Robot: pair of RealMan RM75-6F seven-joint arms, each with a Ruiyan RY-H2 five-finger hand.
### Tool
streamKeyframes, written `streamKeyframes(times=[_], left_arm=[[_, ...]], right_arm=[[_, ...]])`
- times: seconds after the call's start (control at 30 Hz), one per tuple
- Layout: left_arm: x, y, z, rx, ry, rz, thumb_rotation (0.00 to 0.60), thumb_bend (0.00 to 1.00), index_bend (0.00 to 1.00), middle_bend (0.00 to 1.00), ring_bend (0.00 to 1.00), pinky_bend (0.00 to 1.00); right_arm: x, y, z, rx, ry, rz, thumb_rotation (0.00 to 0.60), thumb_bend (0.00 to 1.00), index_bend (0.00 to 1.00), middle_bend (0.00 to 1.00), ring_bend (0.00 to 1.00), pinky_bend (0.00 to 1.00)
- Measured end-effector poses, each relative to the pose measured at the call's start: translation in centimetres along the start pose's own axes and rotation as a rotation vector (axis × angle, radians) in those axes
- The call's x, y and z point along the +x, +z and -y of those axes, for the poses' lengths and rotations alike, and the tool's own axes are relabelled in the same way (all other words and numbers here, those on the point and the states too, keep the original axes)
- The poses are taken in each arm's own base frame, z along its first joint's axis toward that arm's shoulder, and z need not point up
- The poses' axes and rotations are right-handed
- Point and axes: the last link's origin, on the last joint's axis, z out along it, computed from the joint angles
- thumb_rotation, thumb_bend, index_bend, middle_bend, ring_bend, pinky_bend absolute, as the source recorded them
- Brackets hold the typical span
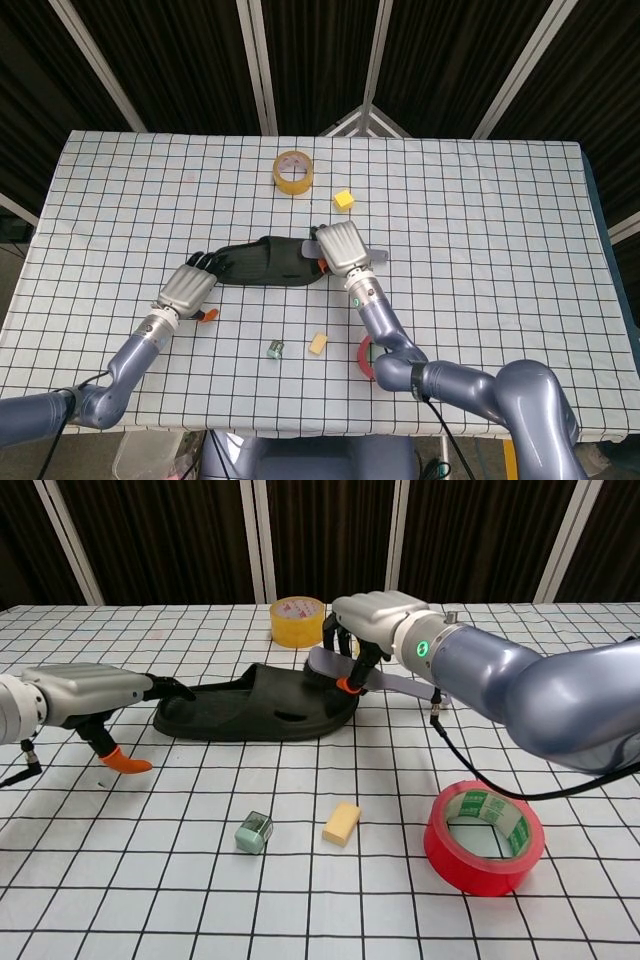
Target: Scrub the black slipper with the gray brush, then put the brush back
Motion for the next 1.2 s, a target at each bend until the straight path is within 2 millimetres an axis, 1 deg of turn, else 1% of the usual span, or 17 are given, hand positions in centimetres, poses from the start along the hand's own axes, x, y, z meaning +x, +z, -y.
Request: streamKeyframes(times=[0.03,0.07,0.2,0.33,0.43,0.53,0.63,0.77,0.87,0.97,1.1,1.17,1.2], left_arm=[[0.1,-0.2,-0.1,-0.008,0.0,-0.011,0.445,0.15,0.0,0.0,0.0,0.03],[0.3,-0.4,-0.2,-0.018,0.002,-0.028,0.438,0.13,0.0,0.0,0.0,0.03],[0.9,-1.4,-0.6,-0.051,0.006,-0.09,0.394,0.11,0.0,0.0,0.0,0.03],[1.7,-2.7,-0.7,-0.076,0.002,-0.166,0.395,0.1,0.0,0.0,0.0,0.03],[2.3,-4.2,-0.3,-0.085,-0.003,-0.231,0.396,0.1,0.0,0.0,0.0,0.03],[2.7,-6.0,0.6,-0.078,-0.009,-0.295,0.398,0.1,0.0,0.0,0.0,0.03],[2.6,-8.4,2.2,-0.04,-0.025,-0.344,0.4,0.1,0.0,0.0,0.0,0.03],[1.3,-12.4,4.7,0.039,-0.068,-0.379,0.4,0.1,0.0,0.0,0.0,0.03],[0.2,-14.6,6.2,0.082,-0.084,-0.378,0.401,0.1,0.0,0.0,0.0,0.03],[-0.5,-15.4,7.3,0.101,-0.066,-0.365,0.401,0.1,0.0,0.0,0.0,0.03],[-0.8,-15.4,7.3,0.095,-0.058,-0.354,0.399,0.1,0.0,0.0,0.0,0.03],[-0.9,-15.2,7.3,0.091,-0.054,-0.348,0.4,0.1,0.0,0.0,0.0,0.03],[-0.9,-15.1,7.2,0.089,-0.053,-0.345,0.4,0.1,0.0,0.0,0.0,0.03]], right_arm=[[0.2,-0.1,0.1,0.004,-0.005,-0.006,0.6,0.53,0.68,0.66,0.56,0.6],[0.6,-0.3,0.2,0.009,-0.013,-0.015,0.6,0.53,0.68,0.66,0.56,0.6],[1.5,-1.1,0.5,0.02,-0.055,-0.04,0.6,0.53,0.68,0.66,0.56,0.6],[2.1,-2.2,0.3,0.019,-0.083,-0.044,0.6,0.53,0.68,0.66,0.56,0.6],[2.2,-3.4,-0.5,0.009,-0.097,-0.031,0.6,0.53,0.68,0.66,0.56,0.6],[2.0,-4.7,-2.2,-0.021,-0.138,-0.011,0.6,0.53,0.68,0.66,0.56,0.6],[1.4,-5.9,-4.5,-0.069,-0.183,0.025,0.6,0.53,0.68,0.66,0.56,0.6],[0.1,-7.3,-7.3,-0.131,-0.22,0.077,0.6,0.53,0.68,0.66,0.56,0.6],[-1.0,-8.0,-9.2,-0.171,-0.247,0.116,0.6,0.53,0.68,0.66,0.56,0.6],[-2.0,-8.6,-10.7,-0.199,-0.273,0.153,0.6,0.53,0.68,0.66,0.56,0.6],[-3.2,-9.0,-11.8,-0.214,-0.296,0.188,0.6,0.53,0.68,0.66,0.56,0.6],[-3.7,-9.2,-12.0,-0.213,-0.302,0.204,0.6,0.53,0.66,0.65,0.56,0.6],[-3.8,-9.2,-12.0,-0.211,-0.303,0.209,0.6,0.53,0.62,0.64,0.56,0.6]])
